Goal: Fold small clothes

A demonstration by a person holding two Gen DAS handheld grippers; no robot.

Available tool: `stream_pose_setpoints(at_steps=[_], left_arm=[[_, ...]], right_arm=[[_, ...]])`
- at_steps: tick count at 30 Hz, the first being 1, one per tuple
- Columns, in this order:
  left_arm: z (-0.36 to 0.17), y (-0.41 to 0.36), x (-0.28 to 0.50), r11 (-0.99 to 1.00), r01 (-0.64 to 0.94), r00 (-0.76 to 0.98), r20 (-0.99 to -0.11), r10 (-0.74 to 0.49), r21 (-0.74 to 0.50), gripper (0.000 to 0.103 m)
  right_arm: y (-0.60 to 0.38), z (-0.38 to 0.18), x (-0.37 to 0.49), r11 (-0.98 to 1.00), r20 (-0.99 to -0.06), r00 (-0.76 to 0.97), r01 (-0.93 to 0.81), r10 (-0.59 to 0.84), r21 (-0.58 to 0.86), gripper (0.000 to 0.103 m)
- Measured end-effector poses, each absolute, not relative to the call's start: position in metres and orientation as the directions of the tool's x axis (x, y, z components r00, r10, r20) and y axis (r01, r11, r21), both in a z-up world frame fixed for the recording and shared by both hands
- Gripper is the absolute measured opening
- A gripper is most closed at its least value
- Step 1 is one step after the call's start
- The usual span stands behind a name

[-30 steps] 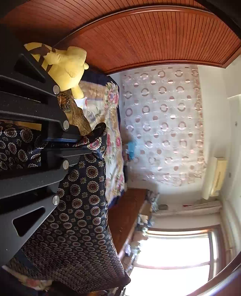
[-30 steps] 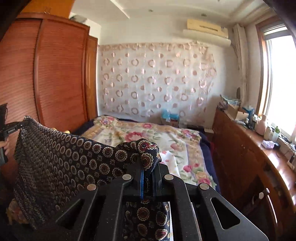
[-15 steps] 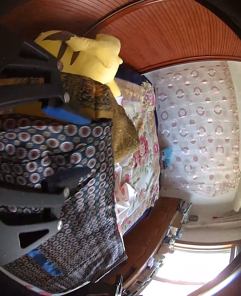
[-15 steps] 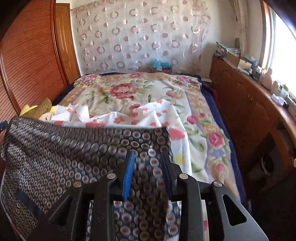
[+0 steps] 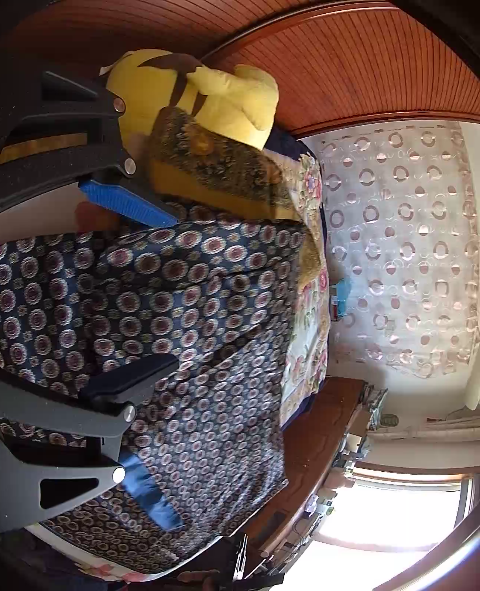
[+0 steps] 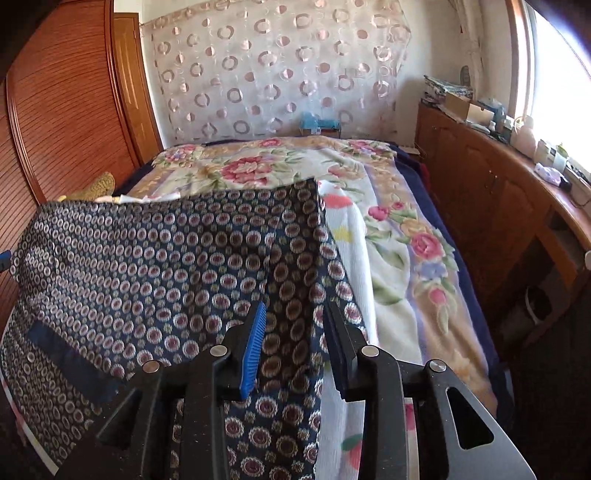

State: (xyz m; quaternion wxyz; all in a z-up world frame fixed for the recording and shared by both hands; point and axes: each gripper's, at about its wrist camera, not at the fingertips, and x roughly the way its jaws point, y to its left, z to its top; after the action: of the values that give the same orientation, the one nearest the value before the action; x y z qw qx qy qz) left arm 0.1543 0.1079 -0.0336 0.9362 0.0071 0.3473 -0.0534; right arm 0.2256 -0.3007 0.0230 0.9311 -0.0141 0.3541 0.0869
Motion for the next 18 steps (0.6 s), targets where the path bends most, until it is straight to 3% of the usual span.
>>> stream_pose_setpoints(at_steps=[11, 14, 15, 18], left_arm=[[-0.062, 0.105, 0.132, 0.993, 0.106, 0.714, -0.691, -0.112, -0.052, 0.072], [-0.068, 0.104, 0.129, 0.993, 0.107, 0.707, -0.698, -0.113, -0.053, 0.072], [-0.069, 0.103, 0.129, 0.993, 0.108, 0.706, -0.699, -0.114, -0.054, 0.072], [-0.074, 0.103, 0.128, 0.993, 0.107, 0.7, -0.705, -0.114, -0.054, 0.072]], right_arm=[[-0.299, 0.008, 0.266, 0.989, -0.753, 0.654, -0.144, 0.068, -0.036, 0.033], [-0.296, 0.004, 0.275, 0.986, -0.765, 0.642, -0.154, 0.054, -0.06, 0.018], [-0.294, 0.003, 0.275, 0.985, -0.764, 0.643, -0.157, 0.047, -0.072, 0.006], [-0.286, 0.005, 0.274, 0.979, -0.767, 0.641, -0.18, 0.043, -0.095, 0.001]])
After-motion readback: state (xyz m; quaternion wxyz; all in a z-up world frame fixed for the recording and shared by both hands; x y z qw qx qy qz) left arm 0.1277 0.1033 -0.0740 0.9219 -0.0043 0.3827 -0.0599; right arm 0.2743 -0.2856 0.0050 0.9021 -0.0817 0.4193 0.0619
